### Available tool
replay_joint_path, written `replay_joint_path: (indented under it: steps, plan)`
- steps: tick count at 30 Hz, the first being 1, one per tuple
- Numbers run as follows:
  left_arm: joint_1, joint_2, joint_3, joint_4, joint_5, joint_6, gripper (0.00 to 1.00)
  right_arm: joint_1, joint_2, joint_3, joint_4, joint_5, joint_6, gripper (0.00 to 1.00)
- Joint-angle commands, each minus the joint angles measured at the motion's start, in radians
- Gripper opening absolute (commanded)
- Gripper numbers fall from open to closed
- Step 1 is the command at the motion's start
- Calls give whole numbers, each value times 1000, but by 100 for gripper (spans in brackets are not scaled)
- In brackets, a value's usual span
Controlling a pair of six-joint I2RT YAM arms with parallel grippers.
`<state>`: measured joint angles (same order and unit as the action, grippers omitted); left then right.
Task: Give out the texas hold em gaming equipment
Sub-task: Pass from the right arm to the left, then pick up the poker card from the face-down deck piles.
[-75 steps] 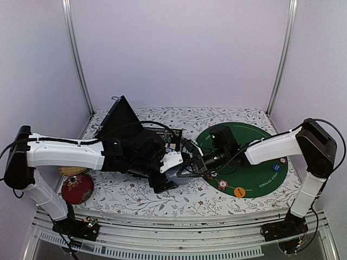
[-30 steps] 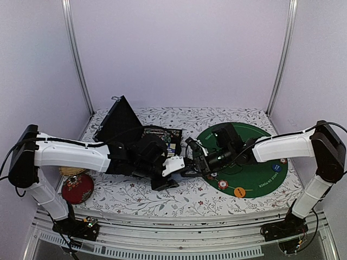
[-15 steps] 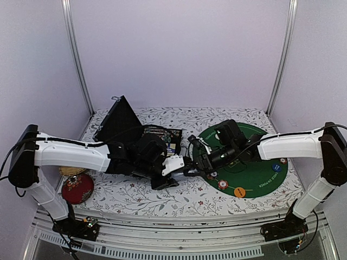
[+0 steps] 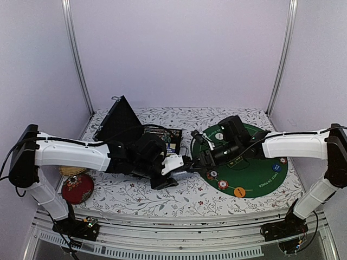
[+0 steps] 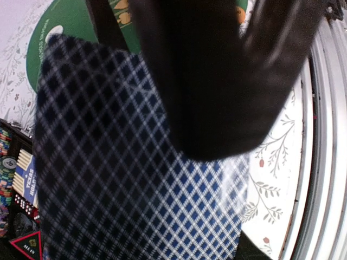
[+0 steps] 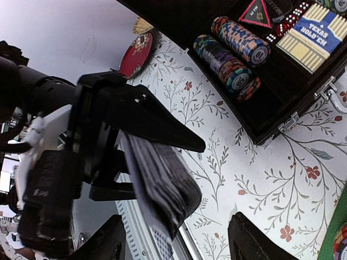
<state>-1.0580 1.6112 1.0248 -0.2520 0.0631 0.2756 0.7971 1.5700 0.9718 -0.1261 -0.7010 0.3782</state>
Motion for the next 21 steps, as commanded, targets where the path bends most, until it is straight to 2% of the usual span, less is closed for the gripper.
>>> replay_joint_path:
  steps: [1, 12, 21]
  plan:
    - [23, 3, 3, -14, 1, -17, 52, -6, -75, 10, 6, 15, -18, 65]
    - [26, 3, 8, -18, 5, -19, 52, -7, -45, -14, 68, -19, 11, 36]
    - [29, 9, 14, -18, 10, -17, 52, -7, -6, -4, 77, -37, 7, 17]
